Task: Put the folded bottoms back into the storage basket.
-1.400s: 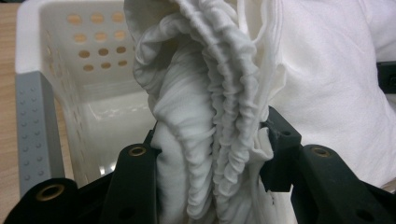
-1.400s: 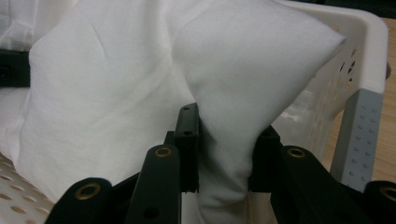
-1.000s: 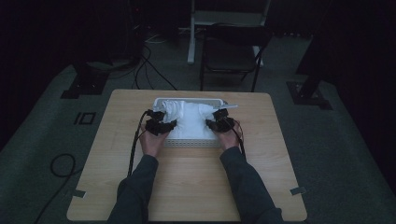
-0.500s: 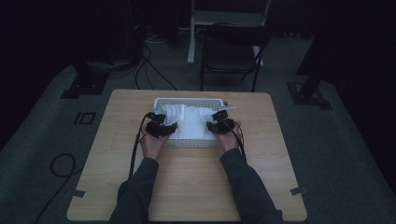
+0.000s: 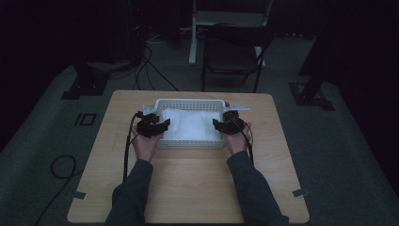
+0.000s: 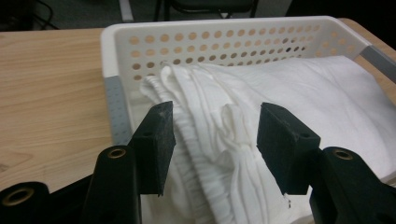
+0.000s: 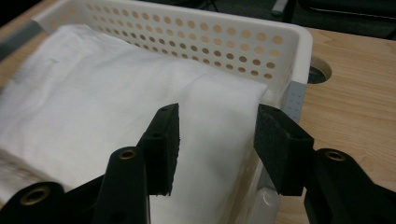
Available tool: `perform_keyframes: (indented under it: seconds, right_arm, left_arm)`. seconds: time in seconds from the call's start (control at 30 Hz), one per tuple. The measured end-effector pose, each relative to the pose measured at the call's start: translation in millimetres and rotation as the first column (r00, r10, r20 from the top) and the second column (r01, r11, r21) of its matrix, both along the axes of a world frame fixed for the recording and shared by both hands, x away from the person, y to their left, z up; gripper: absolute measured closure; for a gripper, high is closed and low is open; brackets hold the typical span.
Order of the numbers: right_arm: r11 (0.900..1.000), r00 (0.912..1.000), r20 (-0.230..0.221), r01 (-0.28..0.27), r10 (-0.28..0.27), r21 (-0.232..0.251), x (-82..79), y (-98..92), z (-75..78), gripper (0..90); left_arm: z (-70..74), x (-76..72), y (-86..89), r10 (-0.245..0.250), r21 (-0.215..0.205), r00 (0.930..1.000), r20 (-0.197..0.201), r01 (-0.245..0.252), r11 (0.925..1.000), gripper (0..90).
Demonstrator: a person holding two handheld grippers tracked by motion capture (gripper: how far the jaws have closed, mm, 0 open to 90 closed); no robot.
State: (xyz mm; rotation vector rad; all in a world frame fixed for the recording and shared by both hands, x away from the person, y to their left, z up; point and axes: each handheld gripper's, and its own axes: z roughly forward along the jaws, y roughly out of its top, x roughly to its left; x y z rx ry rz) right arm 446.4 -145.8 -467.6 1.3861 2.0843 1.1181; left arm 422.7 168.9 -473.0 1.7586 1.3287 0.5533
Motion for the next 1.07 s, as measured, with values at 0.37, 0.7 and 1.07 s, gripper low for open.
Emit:
perform_keyframes:
  seconds: [0.37,0.7,1.07]
  right_arm:
    - [0.998,0.9996,0.023,0.016,-0.018,0.058,-19.2,-29.7,-1.5,49.7]
    - [0.995,0.9982,-0.005,0.061,-0.060,0.079,-33.0,-57.1,-20.1,47.7]
    - [0.993,0.9936,-0.016,0.112,-0.112,0.035,-39.0,-73.2,-29.6,45.6]
  left_arm:
    - [-0.7,-28.4,19.7,0.045,-0.016,0.9955,0.083,-0.044,0.9989,46.8]
    - [-13.1,-50.8,43.5,0.077,-0.041,0.9950,0.064,-0.075,0.9964,46.1]
    - [-31.2,-51.5,67.3,0.168,0.009,0.9857,0.005,-0.168,0.9857,44.3]
